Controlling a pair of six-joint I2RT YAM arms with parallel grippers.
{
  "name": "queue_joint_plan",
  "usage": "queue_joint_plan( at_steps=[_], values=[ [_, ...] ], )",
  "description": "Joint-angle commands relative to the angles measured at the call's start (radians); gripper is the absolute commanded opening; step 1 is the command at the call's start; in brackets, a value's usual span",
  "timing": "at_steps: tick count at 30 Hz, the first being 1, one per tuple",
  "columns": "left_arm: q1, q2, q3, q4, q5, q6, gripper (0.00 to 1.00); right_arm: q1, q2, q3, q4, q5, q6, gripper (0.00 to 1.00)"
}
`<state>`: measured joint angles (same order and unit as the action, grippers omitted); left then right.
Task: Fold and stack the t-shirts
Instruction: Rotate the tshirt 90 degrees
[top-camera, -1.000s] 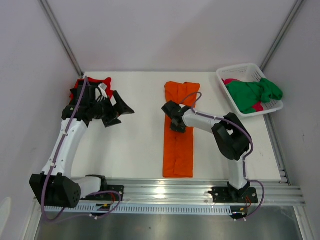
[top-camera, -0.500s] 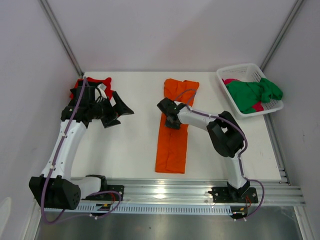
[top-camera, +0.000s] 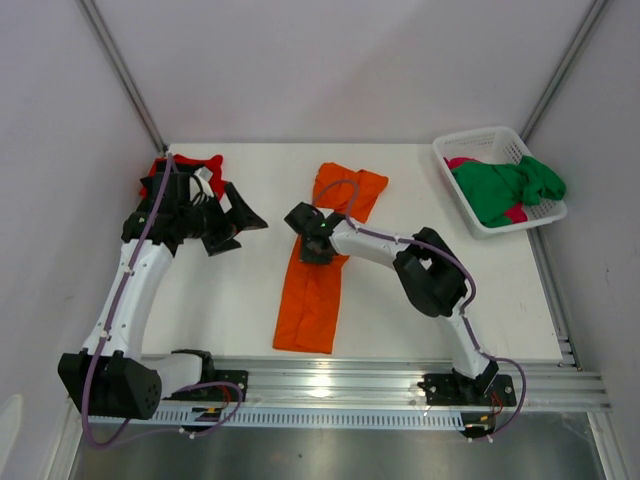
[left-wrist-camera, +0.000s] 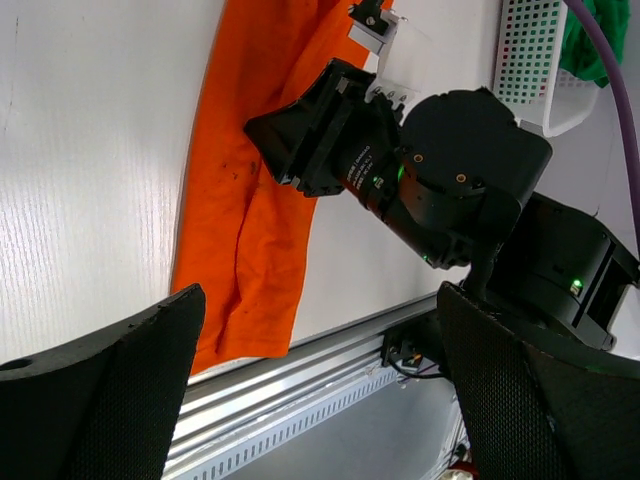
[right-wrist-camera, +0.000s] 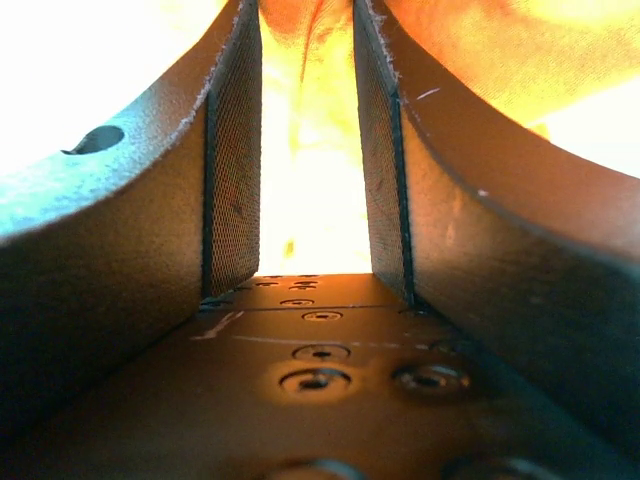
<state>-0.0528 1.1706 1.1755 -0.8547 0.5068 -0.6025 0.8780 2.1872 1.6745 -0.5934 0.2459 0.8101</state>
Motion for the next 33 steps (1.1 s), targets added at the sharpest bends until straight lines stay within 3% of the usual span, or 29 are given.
queue_joint_plan(
  at_steps=[1,7,22,27,33],
  values=[
    [0.007,-0.011,0.041,0.022,0.002,-0.010,1.00,0.018,0.065,-0.007,-0.068,-0.063,-0.011,0.37],
    [0.007,-0.005,0.032,0.031,0.007,-0.013,0.99,-0.013,0.017,-0.062,-0.056,-0.037,-0.015,0.37],
    [0.007,0.035,-0.085,0.101,0.030,-0.005,0.99,-0.025,-0.337,-0.122,0.132,0.154,-0.158,0.39],
    [0.007,0.052,-0.093,0.108,0.029,0.007,0.99,-0.057,-0.330,-0.050,0.133,0.162,-0.186,0.39],
    [0.007,0.052,-0.108,0.118,0.047,0.013,0.99,-0.177,-0.179,0.013,0.219,0.158,-0.224,0.39]
  ],
)
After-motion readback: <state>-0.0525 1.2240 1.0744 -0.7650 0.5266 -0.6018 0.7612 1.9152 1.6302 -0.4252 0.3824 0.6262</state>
